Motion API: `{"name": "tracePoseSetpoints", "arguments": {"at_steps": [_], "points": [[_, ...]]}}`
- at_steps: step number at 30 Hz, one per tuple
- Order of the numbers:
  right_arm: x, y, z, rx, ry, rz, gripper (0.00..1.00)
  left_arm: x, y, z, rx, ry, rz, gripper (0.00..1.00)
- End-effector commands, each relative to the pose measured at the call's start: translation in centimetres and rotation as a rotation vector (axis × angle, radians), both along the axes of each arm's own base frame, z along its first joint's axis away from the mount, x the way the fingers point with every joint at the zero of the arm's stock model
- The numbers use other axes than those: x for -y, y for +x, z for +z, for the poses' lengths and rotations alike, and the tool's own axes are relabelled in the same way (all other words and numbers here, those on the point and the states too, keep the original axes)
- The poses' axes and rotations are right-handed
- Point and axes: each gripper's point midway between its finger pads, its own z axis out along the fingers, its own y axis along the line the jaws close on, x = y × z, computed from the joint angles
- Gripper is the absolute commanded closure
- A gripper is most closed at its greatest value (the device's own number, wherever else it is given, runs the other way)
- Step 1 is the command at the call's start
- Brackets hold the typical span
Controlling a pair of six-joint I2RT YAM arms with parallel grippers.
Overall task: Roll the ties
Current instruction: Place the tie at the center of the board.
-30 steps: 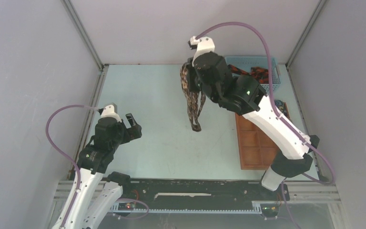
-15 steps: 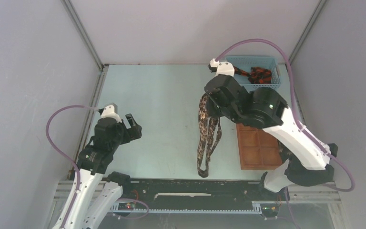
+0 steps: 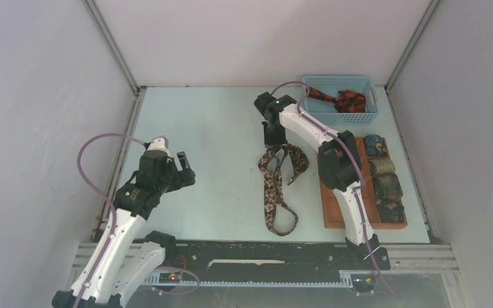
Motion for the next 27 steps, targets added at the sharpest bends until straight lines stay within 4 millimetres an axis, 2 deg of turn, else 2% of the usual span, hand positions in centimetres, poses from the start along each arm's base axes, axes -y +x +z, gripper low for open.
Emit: {"name": "tracePoseSetpoints", "arguments": {"at_steps": [1,4,7,9,12,16,21,22,27], "points": [[-1.1,2.8,2.2,0.017,0.137,0.043,0.94,1.3,0.2,-0.6,-0.055,0.014,-0.037,0.12],[-0.3,3.9,2.0,0.006,0.176,0.036,0.82,2.4,0.2,-0.9,-0.077,0.024,-0.065,0.12],[1.0,4.7,2.4,-0.004,0.206,0.024,0.63,4.1,0.2,-0.6,-0.074,0.004,-0.105,0.13],[1.9,5.0,3.5,0.018,0.207,0.024,0.47,5.3,0.1,-0.4,-0.073,0.007,-0.137,0.13],[3.2,5.2,5.1,0.054,0.207,0.021,0.34,7.2,-0.2,-0.1,-0.069,0.006,-0.189,0.13],[4.6,4.6,7.4,0.117,0.210,-0.003,0.30,10.2,-0.8,0.1,-0.062,0.001,-0.269,0.13],[5.9,2.5,9.0,0.212,0.239,-0.018,0.30,14.2,-2.0,-0.4,-0.070,0.019,-0.379,0.14],[6.4,1.7,8.6,0.215,0.232,-0.021,0.29,15.0,-2.3,-0.5,-0.069,0.020,-0.401,0.14],[7.7,-0.8,9.0,0.341,0.239,-0.007,0.29,19.0,-3.9,-1.6,-0.077,0.017,-0.503,0.15]]}}
